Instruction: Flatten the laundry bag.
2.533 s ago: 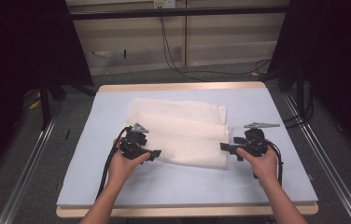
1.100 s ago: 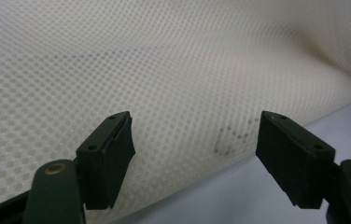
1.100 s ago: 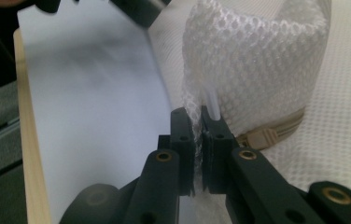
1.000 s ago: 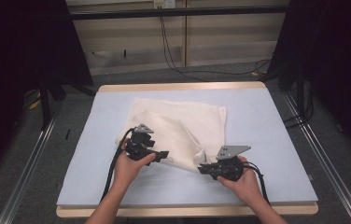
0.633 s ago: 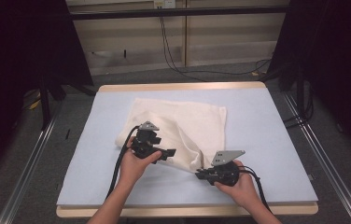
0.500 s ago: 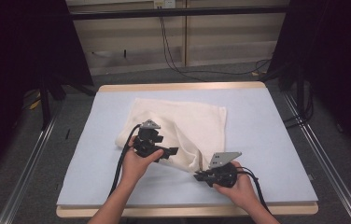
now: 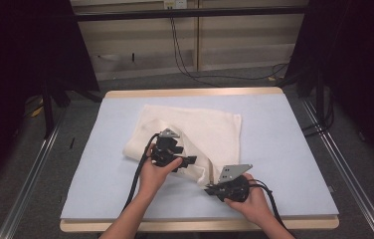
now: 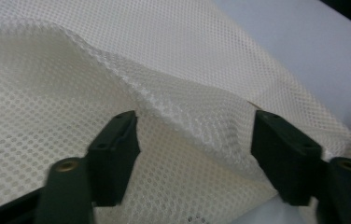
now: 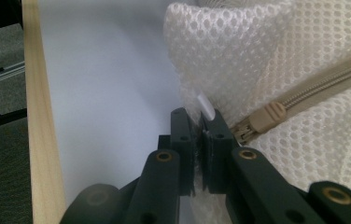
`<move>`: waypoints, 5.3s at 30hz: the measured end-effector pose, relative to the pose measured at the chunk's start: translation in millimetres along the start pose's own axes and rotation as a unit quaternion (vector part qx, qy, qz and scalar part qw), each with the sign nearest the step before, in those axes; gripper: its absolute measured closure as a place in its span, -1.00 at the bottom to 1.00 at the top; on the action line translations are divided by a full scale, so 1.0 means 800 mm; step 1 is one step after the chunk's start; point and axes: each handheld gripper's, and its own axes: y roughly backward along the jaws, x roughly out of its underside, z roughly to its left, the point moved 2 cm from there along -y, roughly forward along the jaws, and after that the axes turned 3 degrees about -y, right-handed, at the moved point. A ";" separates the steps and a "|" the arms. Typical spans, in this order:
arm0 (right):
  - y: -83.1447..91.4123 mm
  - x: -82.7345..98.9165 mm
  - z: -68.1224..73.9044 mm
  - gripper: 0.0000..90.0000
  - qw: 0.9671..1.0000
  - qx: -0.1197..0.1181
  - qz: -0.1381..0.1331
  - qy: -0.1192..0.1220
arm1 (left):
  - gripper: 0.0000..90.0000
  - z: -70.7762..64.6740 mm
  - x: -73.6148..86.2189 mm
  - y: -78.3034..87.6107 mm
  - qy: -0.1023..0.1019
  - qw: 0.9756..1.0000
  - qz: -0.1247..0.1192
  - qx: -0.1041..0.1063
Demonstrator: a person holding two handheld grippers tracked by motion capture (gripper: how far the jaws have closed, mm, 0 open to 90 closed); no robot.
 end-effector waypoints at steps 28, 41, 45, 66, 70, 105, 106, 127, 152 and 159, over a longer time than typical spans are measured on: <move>0.083 -0.002 -0.045 -0.09 0.995 0.008 -0.045 -0.092 | 0.91 -0.001 0.034 0.020 0.006 0.999 0.035 0.017; 0.053 -0.001 -0.092 -0.13 0.991 0.122 -0.017 -0.061 | 0.91 -0.015 0.056 0.034 0.012 0.999 0.039 0.024; 0.035 -0.011 -0.106 -0.18 0.990 0.132 -0.007 -0.054 | 0.91 -0.021 0.065 0.036 0.014 0.999 0.041 0.024; -0.016 -0.036 -0.091 1.00 0.997 0.065 0.039 -0.032 | 0.91 -0.025 0.074 0.046 0.018 0.999 0.027 0.016; -0.007 -0.034 -0.100 1.00 0.994 0.094 0.022 -0.054 | 0.91 -0.029 0.070 0.044 0.012 1.000 0.019 0.023; 0.052 -0.016 -0.124 0.73 0.970 0.208 -0.041 -0.117 | 0.90 -0.048 0.066 0.023 -0.021 0.999 0.028 0.020; 0.051 -0.025 -0.117 0.64 0.972 0.202 -0.053 -0.111 | 0.90 -0.049 0.066 0.024 -0.019 0.999 0.028 0.022; -0.002 -0.040 -0.066 0.83 0.996 0.074 -0.010 -0.043 | -0.07 -0.016 0.056 0.062 0.036 0.999 -0.026 -0.001; 0.002 -0.073 -0.062 0.35 0.990 0.100 -0.073 -0.065 | 0.79 -0.028 0.080 0.074 0.036 0.999 0.006 0.020; -0.028 -0.074 -0.050 0.41 0.996 0.072 -0.032 -0.037 | 0.15 -0.006 0.090 0.098 0.047 0.999 -0.006 -0.012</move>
